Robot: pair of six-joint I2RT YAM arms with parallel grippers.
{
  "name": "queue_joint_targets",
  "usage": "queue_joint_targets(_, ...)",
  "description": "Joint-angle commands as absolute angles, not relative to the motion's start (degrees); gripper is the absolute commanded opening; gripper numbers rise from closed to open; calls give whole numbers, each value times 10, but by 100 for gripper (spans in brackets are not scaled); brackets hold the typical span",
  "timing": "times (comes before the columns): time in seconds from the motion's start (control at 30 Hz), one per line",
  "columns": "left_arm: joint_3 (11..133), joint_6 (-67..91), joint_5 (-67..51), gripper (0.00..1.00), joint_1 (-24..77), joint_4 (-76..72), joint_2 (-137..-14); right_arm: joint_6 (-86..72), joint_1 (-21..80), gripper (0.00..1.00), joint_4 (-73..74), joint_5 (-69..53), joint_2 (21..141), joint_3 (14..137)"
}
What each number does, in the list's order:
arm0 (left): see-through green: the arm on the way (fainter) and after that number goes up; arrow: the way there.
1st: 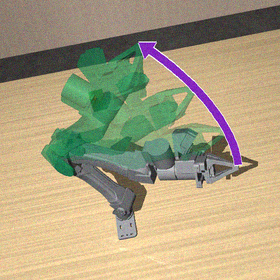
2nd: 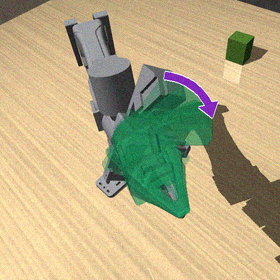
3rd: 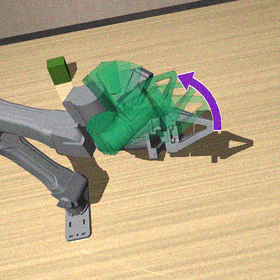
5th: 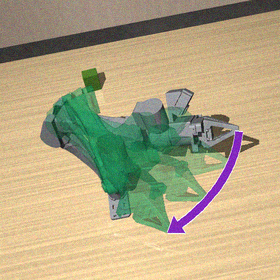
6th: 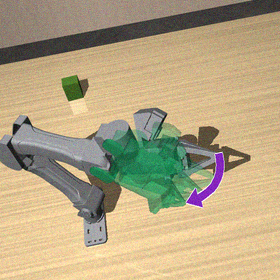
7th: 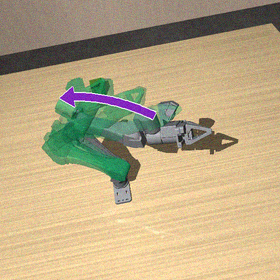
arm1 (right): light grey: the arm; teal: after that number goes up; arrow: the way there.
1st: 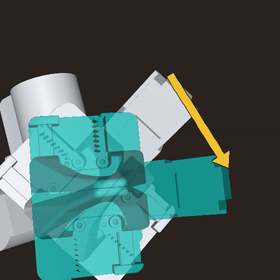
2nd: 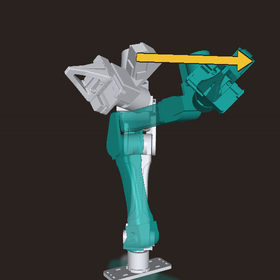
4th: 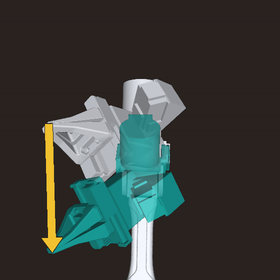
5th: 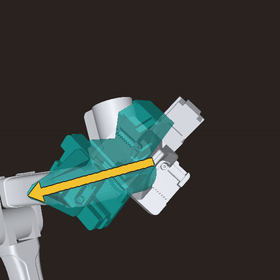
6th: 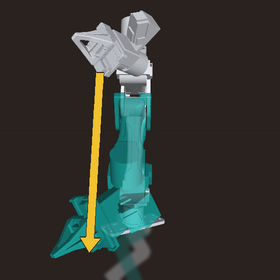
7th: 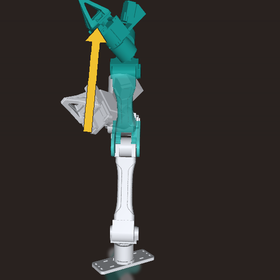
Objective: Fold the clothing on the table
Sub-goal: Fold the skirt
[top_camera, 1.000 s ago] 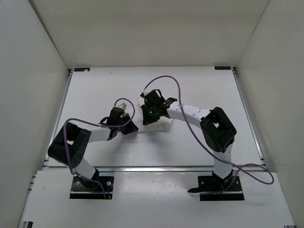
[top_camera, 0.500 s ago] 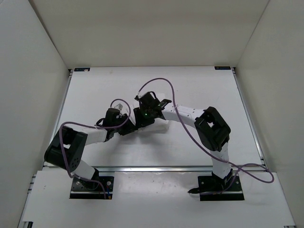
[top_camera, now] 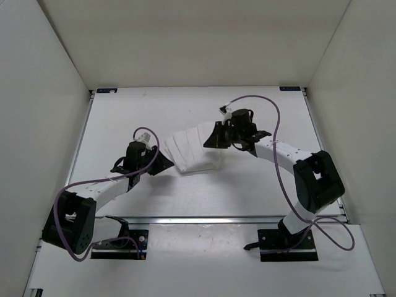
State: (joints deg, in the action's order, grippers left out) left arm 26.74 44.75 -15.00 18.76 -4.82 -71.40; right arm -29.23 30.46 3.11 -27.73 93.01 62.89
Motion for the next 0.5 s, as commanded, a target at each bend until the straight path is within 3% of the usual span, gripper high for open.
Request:
queue_joint_targets(0.0,301,453,-154,42,203,-45,-706,-378,269,0,-115,-399,980,552)
queue_joint_targets(0.3,280,459,-169,43,167,-19,-645,-499,270,0,-250,-417,1107,494)
queue_joint_targets(0.4,287,437,-197,45,141,30,-607,-468,272,0,-184,-384,1054,524)
queue_joint_targets(0.47,294,410,-236,52,124,70,-582,-437,278,0,-104,-344,961,542)
